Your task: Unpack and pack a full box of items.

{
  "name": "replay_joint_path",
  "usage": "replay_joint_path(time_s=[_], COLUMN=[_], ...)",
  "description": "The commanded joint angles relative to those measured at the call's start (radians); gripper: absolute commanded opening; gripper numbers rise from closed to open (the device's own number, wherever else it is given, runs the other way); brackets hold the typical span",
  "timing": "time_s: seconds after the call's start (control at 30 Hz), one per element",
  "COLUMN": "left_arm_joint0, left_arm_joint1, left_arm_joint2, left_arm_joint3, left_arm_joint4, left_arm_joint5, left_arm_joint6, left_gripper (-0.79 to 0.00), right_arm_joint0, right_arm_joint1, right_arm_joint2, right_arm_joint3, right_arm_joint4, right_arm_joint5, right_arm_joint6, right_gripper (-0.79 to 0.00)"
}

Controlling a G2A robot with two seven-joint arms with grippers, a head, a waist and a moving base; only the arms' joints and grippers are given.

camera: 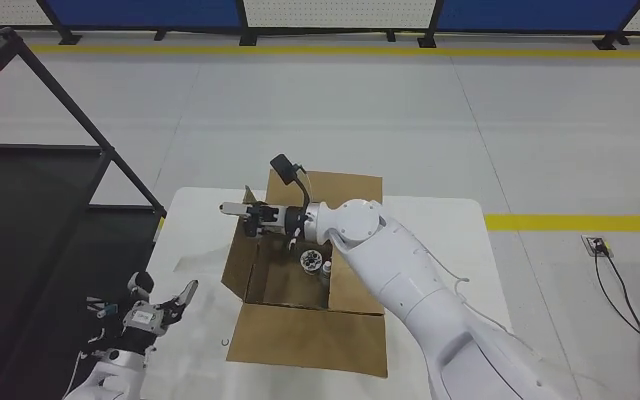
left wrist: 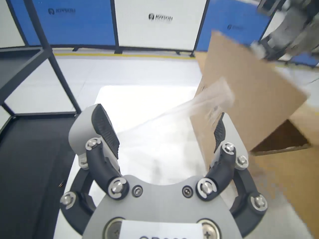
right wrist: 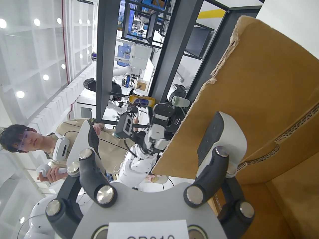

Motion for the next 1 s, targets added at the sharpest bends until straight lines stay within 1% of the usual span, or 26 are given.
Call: replay_joint_path(time_s=[0.0,0.1,0.3,0.37,0.43,0.6,0.8,0.97], left_arm_joint0=[-0.054,-0.136,-0.317,-0.362,-0.39,-0.426,-0.43,-0.423], left_arm_joint1=[-0.001,-0.006,-0.03,-0.038,-0.045,-0.054,-0.056,-0.056], left_arm_joint2=[0.041,0.108,0.23,0.259,0.276,0.273,0.238,0.212], left_arm_joint3=[0.061,0.148,0.33,0.375,0.403,0.44,0.457,0.464], left_arm_joint4=[0.039,0.137,0.205,0.22,0.214,0.191,0.159,0.137], left_arm_joint5=[0.005,0.065,0.189,0.232,0.262,0.32,0.368,0.373], left_arm_joint6=[-0.05,-0.065,-0.057,-0.041,-0.028,-0.006,-0.008,-0.01], left_gripper=[0.0,0.0,0.0,0.0,0.0,0.0,0.0,0.0], right_arm_joint0=[0.004,0.008,0.011,0.012,0.013,0.015,0.016,0.017], right_arm_joint1=[-0.003,-0.007,-0.011,-0.011,-0.012,-0.011,-0.011,-0.011], right_arm_joint2=[0.004,0.01,0.022,0.026,0.03,0.04,0.052,0.061], right_arm_joint3=[0.012,0.025,0.04,0.043,0.045,0.051,0.051,0.052], right_arm_joint4=[-0.001,-0.005,-0.013,-0.017,-0.022,-0.032,-0.042,-0.05], right_arm_joint5=[-0.007,-0.016,-0.024,-0.025,-0.025,-0.022,-0.017,-0.013], right_arm_joint6=[0.002,0.004,0.006,0.005,0.006,0.008,0.017,0.025], right_gripper=[0.0,0.0,0.0,0.0,0.0,0.0,0.0,0.0])
